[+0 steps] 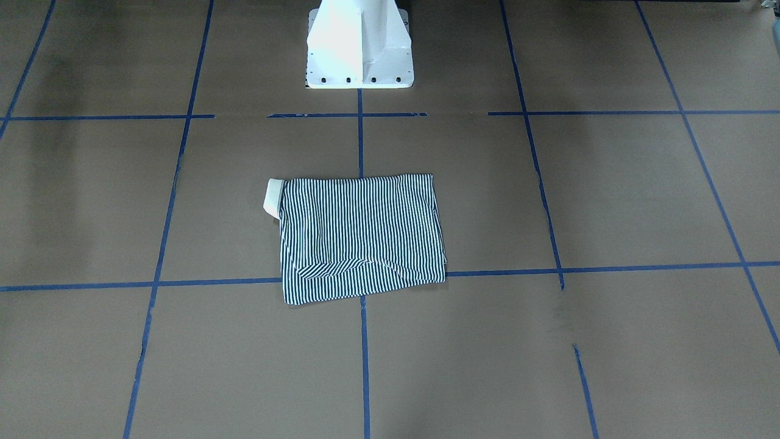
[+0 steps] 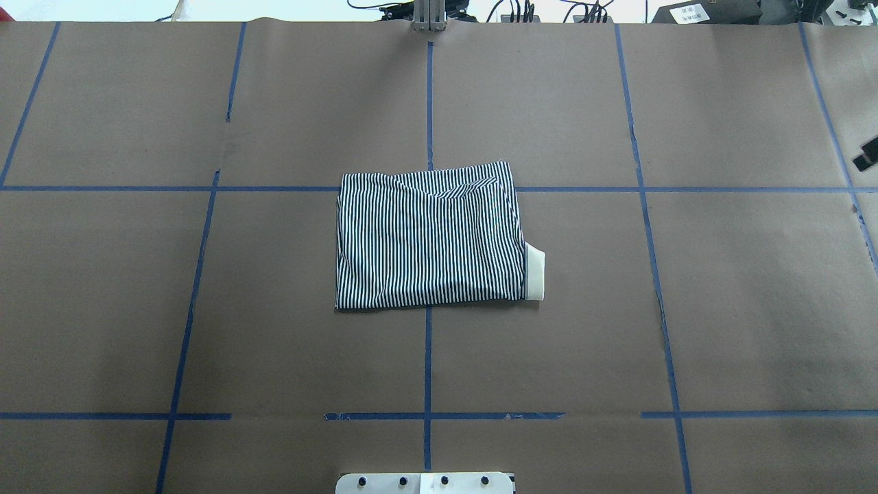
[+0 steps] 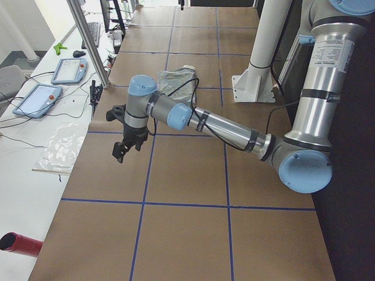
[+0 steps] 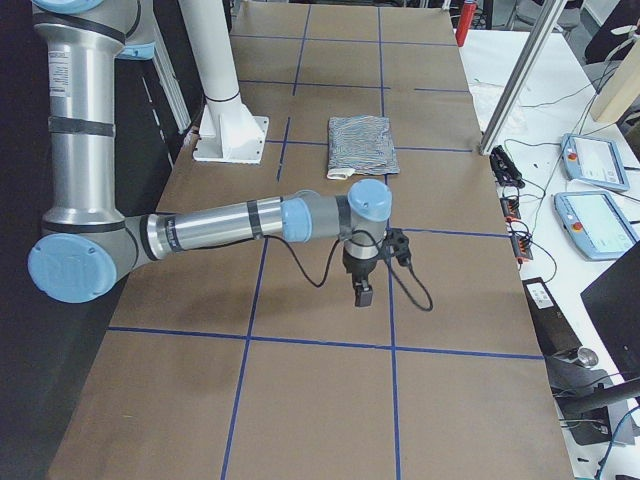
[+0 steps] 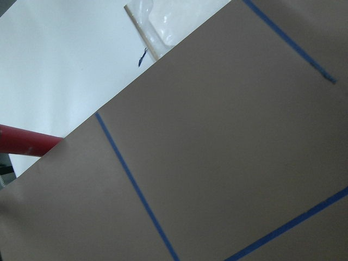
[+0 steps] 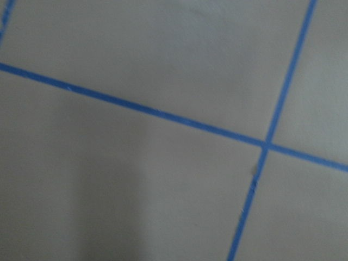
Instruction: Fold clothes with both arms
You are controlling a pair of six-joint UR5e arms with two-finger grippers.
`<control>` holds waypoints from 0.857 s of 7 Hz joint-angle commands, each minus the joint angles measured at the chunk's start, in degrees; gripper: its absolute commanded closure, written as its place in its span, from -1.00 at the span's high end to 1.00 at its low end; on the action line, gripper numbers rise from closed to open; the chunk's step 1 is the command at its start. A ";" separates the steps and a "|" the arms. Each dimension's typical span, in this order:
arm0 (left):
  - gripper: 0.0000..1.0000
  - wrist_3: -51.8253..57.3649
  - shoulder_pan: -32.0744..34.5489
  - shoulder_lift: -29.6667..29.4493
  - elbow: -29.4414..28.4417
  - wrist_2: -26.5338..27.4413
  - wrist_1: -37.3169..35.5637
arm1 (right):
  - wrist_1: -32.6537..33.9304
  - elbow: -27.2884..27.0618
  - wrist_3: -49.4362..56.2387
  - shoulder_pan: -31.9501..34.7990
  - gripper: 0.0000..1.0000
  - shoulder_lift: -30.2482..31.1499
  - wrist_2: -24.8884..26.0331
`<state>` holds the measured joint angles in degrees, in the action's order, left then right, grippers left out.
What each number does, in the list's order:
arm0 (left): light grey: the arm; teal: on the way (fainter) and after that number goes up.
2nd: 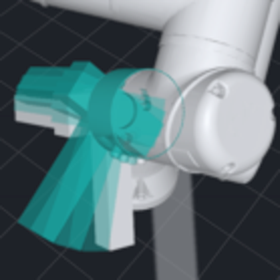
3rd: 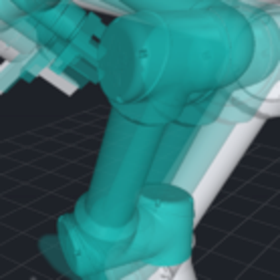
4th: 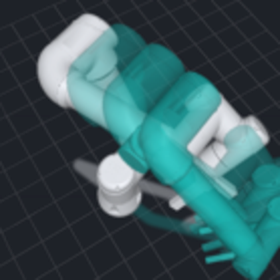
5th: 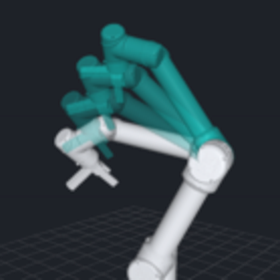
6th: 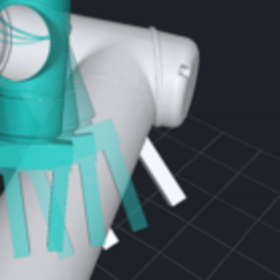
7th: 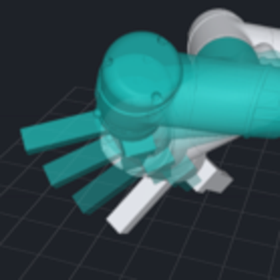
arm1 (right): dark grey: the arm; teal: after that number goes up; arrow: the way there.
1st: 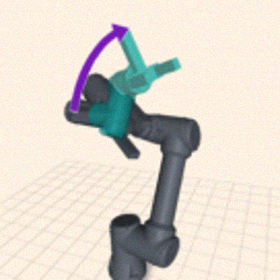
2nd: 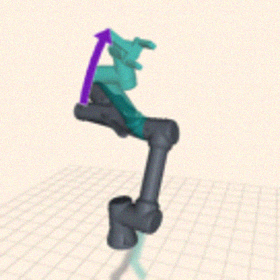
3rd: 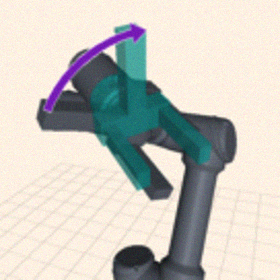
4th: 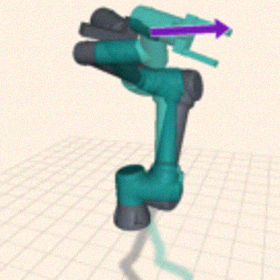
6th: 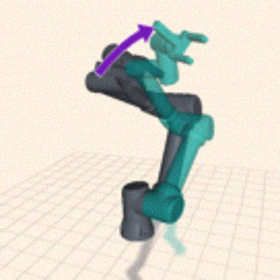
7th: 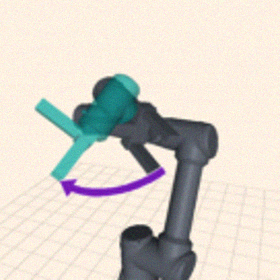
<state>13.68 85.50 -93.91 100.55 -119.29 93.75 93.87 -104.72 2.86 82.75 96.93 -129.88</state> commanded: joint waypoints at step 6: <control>1.00 0.47 8.38 9.27 -6.32 -15.62 0.91 | -1.41 0.83 0.92 4.87 1.00 8.45 0.33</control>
<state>14.11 94.22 -84.70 94.92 -135.01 94.17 92.54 -104.17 3.53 87.62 105.47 -129.58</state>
